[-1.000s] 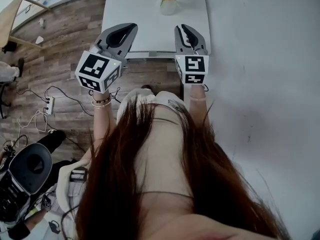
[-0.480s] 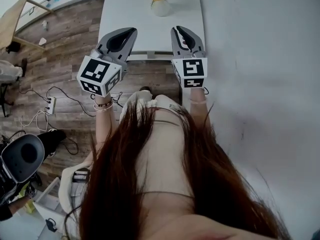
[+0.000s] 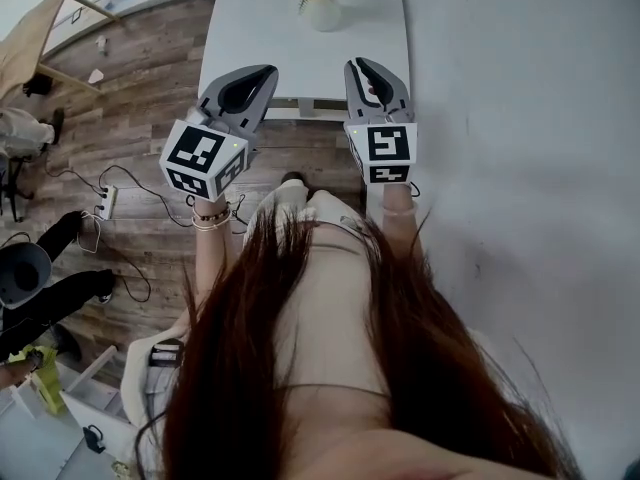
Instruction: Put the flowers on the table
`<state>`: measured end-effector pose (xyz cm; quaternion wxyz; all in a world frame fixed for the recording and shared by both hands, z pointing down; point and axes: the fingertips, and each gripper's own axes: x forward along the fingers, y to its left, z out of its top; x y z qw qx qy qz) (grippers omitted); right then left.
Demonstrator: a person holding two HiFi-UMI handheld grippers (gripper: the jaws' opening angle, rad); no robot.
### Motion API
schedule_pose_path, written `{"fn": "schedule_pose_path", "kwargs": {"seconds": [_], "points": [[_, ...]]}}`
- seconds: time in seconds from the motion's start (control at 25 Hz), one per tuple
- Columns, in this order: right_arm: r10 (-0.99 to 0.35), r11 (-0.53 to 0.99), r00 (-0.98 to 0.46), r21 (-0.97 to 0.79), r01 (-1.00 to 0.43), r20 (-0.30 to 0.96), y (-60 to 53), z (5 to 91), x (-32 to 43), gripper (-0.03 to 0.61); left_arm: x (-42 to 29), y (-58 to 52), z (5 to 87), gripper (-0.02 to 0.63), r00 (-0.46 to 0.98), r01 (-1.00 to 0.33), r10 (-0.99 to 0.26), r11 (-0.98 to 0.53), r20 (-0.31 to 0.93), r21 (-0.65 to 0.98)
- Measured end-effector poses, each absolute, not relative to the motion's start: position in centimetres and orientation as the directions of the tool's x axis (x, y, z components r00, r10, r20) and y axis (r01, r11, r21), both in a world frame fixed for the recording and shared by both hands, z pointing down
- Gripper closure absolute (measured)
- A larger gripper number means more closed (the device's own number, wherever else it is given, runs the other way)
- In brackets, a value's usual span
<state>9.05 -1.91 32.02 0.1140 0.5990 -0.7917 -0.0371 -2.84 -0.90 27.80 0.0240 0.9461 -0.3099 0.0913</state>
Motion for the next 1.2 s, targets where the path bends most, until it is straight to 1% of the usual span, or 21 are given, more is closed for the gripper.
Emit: {"fn": "schedule_pose_path", "kwargs": {"seconds": [0.6,1.2], "points": [[-0.951,0.305,-0.284,0.219,-0.927,0.124,0.2,30.6,9.4,0.532,-2.3,1.2,27.3,0.609,0.784,-0.598,-0.589,-0.801,0.196,-0.012],[-0.960,0.276,-0.259,0.207,-0.938,0.109,0.6,30.5,9.8,0.532,-2.3,1.7,27.5,0.609,0.786,-0.590,-0.581,-0.807,0.211,-0.023]]}}
